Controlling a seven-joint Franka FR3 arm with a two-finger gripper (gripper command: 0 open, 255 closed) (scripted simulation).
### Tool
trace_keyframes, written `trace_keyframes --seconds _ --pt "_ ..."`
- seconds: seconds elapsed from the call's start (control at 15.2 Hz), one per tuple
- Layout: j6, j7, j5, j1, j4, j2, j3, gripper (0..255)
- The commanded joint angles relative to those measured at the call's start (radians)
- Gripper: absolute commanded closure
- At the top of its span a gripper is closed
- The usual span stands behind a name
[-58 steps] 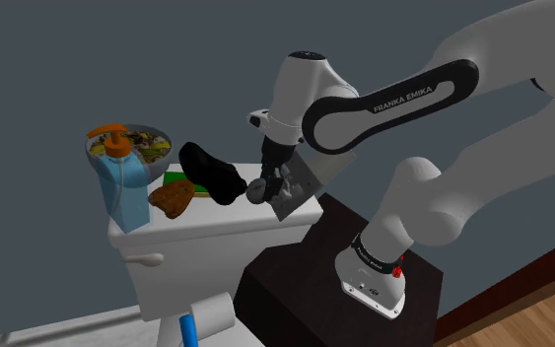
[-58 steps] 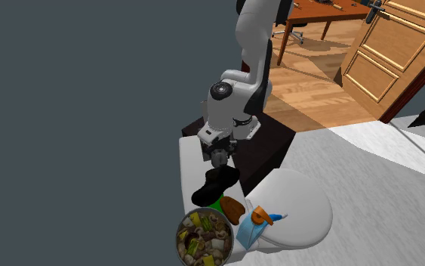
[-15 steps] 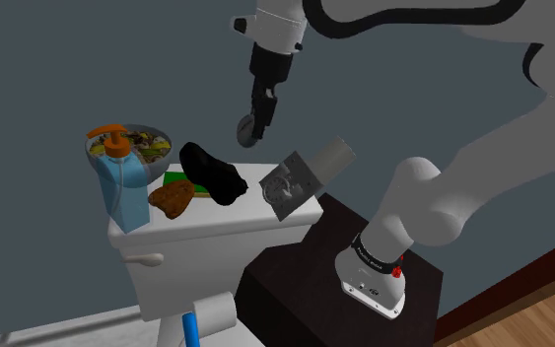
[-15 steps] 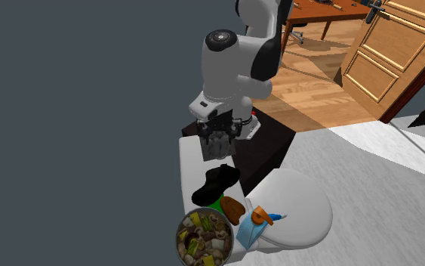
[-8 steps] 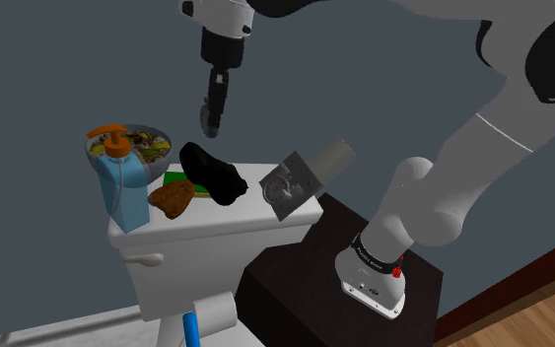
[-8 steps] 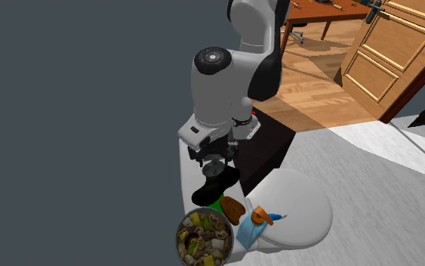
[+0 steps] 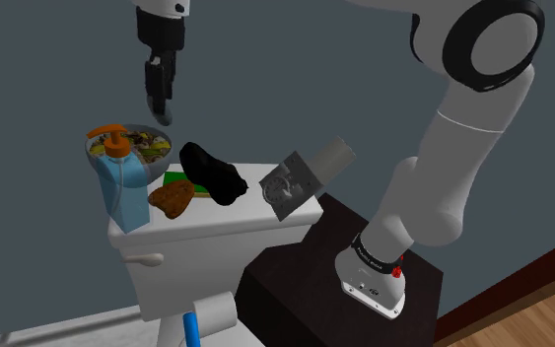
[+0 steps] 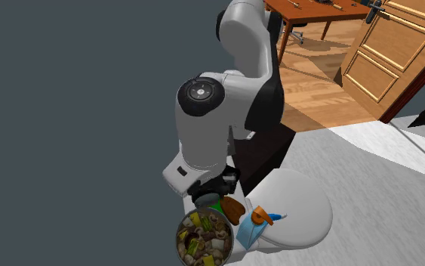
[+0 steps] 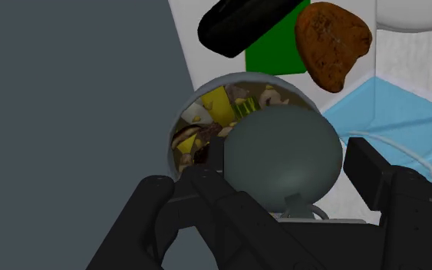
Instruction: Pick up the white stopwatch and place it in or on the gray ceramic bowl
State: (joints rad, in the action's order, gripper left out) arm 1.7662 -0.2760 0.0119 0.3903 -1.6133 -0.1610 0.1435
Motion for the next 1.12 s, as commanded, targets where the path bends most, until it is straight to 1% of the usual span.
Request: trace_keyframes --seconds 0.0,0.2,1.06 --pt "-0.038 0.012 0.014 0.010 0.136 -0.098 0.003 255" --pt "-0.104 0.027 0.034 0.029 0.339 -0.237 0.004 255" --pt "0.074 0.027 0.034 0.024 0.154 -0.231 0.002 255"
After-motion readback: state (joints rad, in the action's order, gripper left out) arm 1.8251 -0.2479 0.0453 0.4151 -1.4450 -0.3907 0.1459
